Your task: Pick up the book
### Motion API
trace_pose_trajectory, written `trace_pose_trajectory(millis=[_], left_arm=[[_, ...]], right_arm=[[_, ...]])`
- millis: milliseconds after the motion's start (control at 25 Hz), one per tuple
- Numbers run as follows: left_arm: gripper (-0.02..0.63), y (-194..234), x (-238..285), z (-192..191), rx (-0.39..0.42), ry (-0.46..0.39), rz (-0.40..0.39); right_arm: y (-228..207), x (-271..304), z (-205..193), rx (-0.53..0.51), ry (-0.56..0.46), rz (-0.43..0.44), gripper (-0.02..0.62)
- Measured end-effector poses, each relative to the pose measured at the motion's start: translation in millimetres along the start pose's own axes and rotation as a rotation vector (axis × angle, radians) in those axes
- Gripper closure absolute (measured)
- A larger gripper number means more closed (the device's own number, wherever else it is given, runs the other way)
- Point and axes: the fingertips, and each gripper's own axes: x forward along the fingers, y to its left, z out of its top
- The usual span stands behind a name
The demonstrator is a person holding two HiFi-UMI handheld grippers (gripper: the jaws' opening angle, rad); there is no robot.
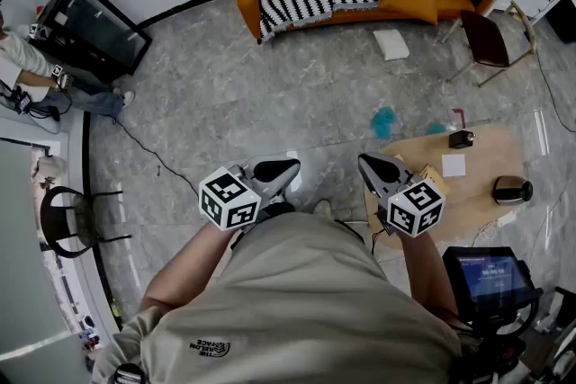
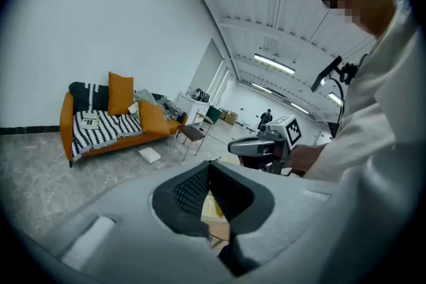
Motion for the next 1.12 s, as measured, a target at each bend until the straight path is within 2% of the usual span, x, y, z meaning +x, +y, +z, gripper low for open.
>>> trace_pose_trajectory(millis=[560, 680, 840, 1000, 1120], left_arm=[[0.598, 15, -3, 16, -0.001, 0.006, 0.005], [0.598, 50, 13, 30, -0.014, -0.015, 0.005], [0.592, 98, 21, 40, -0.038, -0.03, -0.001], [0.557, 157, 25, 58, -0.056, -0.034, -0.061], [0.548, 213, 24, 86, -0.048, -0.036, -0.092]], right_arm=[[5, 13, 12, -0.029, 0.005, 0.023, 0.581], [-19, 46, 19, -0.02, 0.021, 0.05, 0.574], [-42, 90, 28, -0.002, 0.05, 0.037, 0.482], [-63, 136, 50, 0.03, 0.058, -0.011, 0.479], [-82, 182, 79, 0.055, 0.057, -0.057, 0.479]])
